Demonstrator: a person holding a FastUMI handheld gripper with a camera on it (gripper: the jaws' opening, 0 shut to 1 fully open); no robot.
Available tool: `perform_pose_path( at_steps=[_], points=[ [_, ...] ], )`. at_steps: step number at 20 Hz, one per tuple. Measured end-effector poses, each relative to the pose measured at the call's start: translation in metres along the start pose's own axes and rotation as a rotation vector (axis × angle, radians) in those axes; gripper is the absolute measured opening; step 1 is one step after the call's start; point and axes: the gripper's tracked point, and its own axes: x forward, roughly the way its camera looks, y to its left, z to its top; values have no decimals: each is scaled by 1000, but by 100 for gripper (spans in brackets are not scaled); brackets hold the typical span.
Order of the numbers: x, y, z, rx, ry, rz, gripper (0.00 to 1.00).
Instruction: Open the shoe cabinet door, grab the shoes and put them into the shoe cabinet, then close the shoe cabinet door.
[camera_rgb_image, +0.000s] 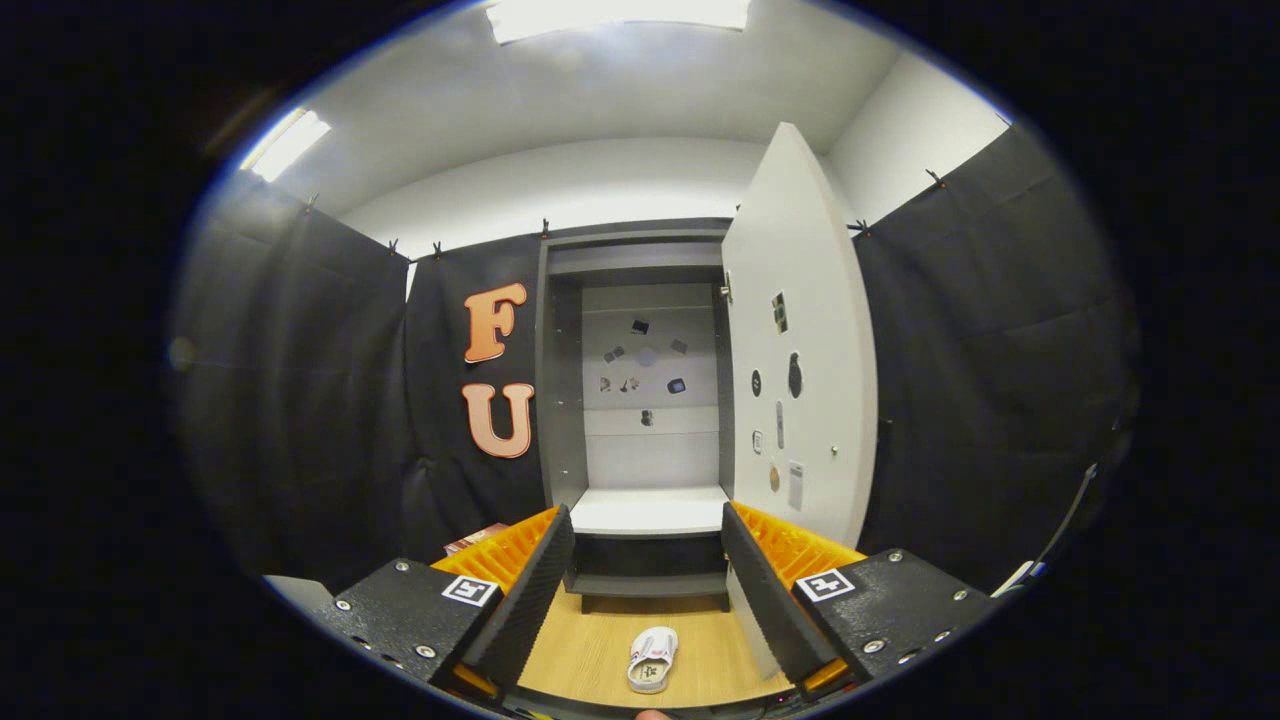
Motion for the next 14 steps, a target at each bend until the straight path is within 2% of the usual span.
perform_pose_path(
  at_steps=[9,14],
  points=[
    [19,19,-27,16,13,-65,93],
    [29,28,-35,-56,26,-81,93]
  ],
)
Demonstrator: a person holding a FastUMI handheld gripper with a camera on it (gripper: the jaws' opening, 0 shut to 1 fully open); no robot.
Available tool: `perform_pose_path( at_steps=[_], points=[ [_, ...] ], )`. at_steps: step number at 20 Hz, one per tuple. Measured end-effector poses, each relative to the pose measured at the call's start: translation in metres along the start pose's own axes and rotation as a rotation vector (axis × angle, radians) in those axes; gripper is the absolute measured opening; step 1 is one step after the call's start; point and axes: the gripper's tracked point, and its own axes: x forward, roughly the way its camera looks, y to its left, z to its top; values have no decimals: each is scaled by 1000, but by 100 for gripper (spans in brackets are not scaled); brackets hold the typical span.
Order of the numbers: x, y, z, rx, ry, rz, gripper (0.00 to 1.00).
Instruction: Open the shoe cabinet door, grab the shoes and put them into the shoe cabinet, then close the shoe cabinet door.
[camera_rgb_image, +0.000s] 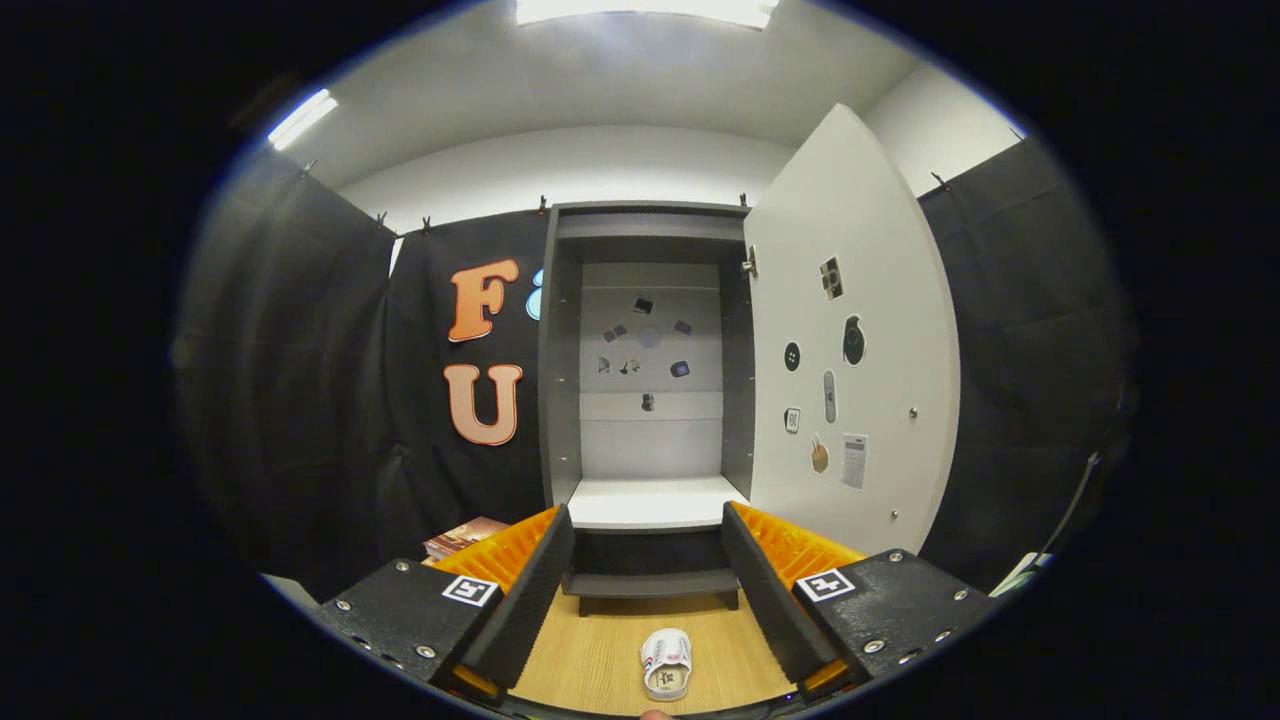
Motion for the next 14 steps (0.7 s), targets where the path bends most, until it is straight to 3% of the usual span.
perform_pose_path(
  at_steps=[3,14],
  points=[
    [6,2,-14,-6,33,7,93],
    [45,8,-169,13,359,34,93]
  ],
)
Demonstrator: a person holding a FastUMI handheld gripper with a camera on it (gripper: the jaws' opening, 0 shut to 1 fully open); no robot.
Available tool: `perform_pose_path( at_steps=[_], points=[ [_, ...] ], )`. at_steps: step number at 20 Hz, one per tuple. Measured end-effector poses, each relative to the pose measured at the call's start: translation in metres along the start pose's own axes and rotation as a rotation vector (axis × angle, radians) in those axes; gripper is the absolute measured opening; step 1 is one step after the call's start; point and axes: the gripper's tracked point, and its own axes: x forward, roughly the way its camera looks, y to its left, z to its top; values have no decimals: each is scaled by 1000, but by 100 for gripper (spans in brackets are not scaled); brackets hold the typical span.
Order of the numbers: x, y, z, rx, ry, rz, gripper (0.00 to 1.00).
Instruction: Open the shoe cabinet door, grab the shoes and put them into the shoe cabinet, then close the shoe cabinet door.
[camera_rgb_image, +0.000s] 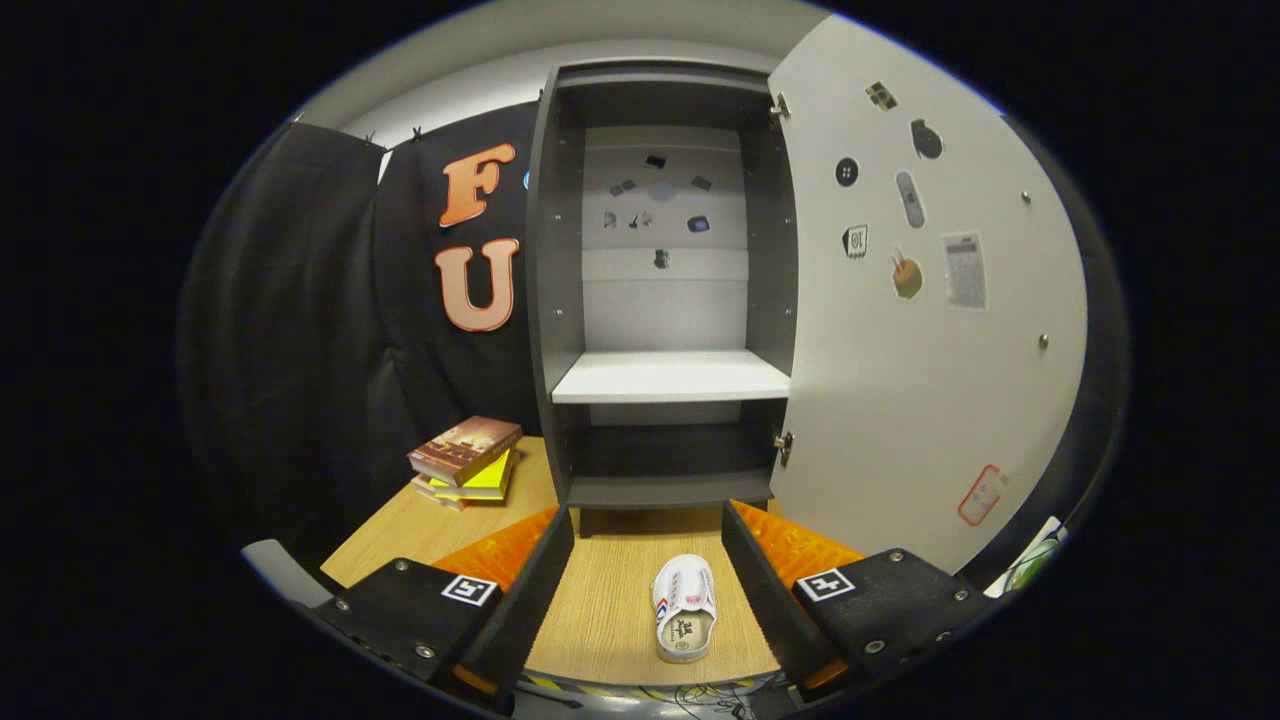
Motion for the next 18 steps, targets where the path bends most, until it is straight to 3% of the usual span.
perform_pose_path(
  at_steps=[18],
  points=[
    [94,-10,-193,44,395,9,92]
  ],
)
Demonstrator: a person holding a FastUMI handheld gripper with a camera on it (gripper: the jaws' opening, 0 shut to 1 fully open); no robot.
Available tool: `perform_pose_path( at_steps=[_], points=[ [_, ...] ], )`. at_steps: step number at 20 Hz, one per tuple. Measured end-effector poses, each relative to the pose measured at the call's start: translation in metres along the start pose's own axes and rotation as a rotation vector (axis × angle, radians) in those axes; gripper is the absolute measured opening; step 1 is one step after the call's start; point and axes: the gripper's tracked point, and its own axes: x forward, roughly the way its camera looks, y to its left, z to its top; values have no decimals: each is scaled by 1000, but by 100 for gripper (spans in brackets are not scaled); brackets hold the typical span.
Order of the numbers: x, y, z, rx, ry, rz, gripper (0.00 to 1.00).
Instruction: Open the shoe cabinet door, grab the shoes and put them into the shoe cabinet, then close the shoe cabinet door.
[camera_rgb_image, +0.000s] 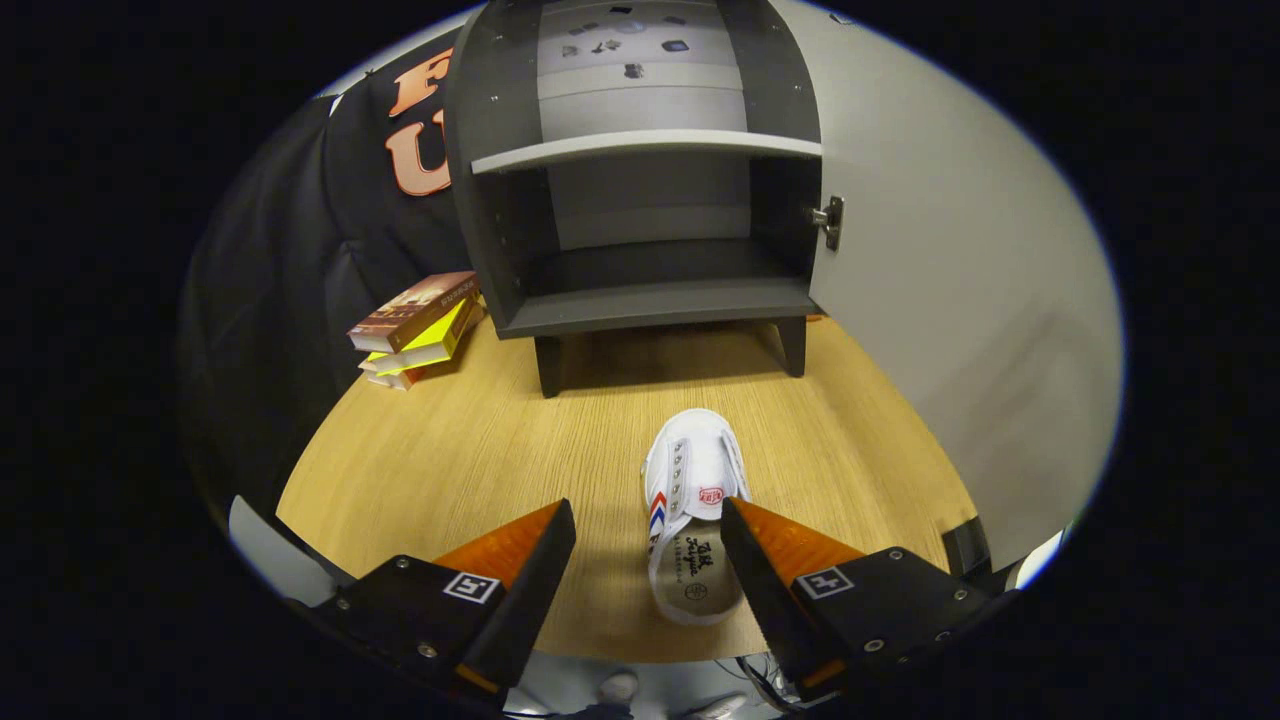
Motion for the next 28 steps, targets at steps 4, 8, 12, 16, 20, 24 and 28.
perform_pose_path(
  at_steps=[4,8,12,16,20,24,28],
  points=[
    [22,-1,-26,-4,69,-7,91],
    [40,-1,-45,11,116,-10,83],
    [53,0,-56,14,157,-5,61],
    [57,-1,-56,2,161,-18,40],
    [61,-5,-55,11,158,-27,35],
    [60,-4,-53,16,148,-21,16],
    [59,-6,-52,-20,159,-31,3]
  ],
)
